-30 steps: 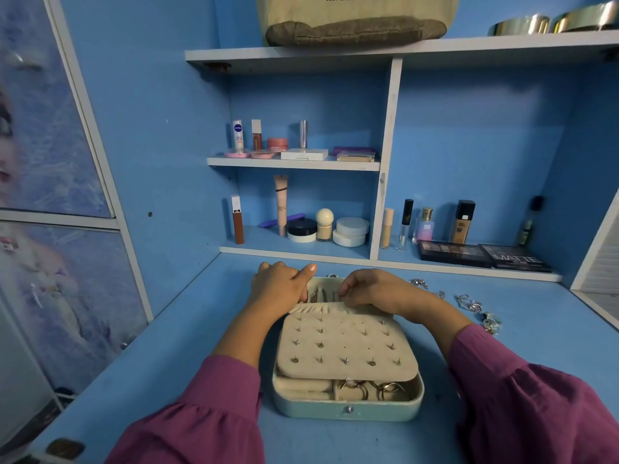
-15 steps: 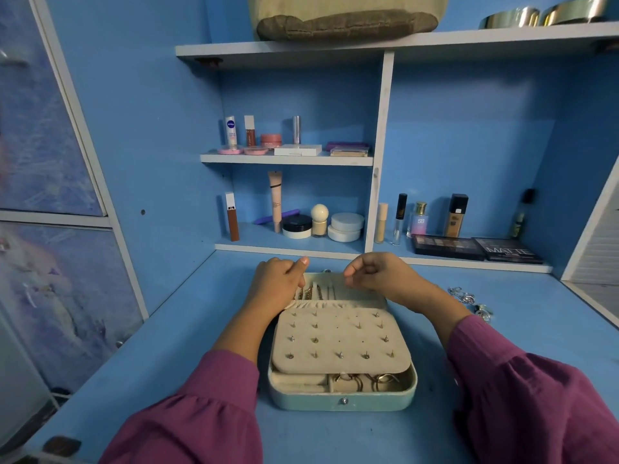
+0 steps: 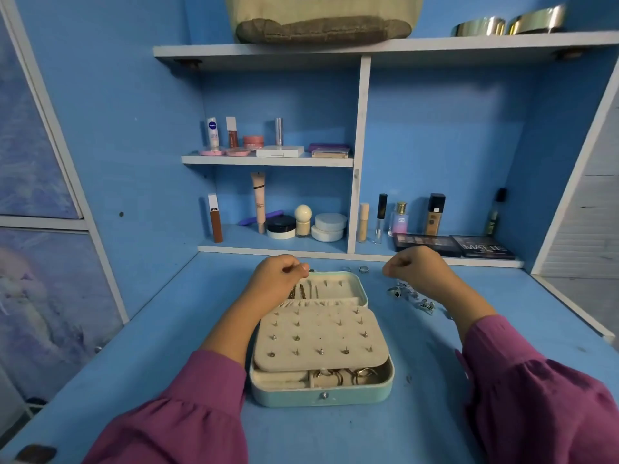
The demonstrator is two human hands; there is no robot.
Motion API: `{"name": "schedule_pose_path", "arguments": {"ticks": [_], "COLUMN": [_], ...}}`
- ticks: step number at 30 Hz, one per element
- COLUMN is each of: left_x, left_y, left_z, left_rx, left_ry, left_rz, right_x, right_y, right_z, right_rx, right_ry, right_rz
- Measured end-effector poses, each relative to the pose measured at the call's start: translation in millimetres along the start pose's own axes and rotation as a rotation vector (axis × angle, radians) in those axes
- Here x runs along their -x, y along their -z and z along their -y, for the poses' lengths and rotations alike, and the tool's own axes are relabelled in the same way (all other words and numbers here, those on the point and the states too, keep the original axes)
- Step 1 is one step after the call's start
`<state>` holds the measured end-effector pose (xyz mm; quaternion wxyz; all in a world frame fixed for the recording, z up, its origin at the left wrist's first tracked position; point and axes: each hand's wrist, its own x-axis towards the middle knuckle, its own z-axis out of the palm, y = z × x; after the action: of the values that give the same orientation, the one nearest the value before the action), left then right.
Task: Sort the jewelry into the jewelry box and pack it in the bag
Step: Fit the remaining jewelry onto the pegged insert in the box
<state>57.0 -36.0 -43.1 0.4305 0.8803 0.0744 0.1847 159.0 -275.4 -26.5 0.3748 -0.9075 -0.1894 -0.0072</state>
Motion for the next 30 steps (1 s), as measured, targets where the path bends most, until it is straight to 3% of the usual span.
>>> {"name": "schedule_pose_path", "arguments": {"ticks": [8,20,23,30], "left_x": [3,4,5,5], "left_y": [-1,0,2,8], "left_z": [-1,-3,-4,-9], "left_rx": [0.066,0.103,0.104,0.18], "left_ry": [0.009,0.031,0.042,0.092], "left_rz": [0.023,0.036,0.044,0.05], "right_x": [-2,0,4,5], "right_y": [5,3,4,20], "right_z": [-12,-16,-13,-6], "right_rx": [0.273,0.426,0.331,-0.16], "right_ry": [-0.125,-0.181,-0.19,-0.1], "right_rz": [0.004,0.075,0.081,-0.057]}}
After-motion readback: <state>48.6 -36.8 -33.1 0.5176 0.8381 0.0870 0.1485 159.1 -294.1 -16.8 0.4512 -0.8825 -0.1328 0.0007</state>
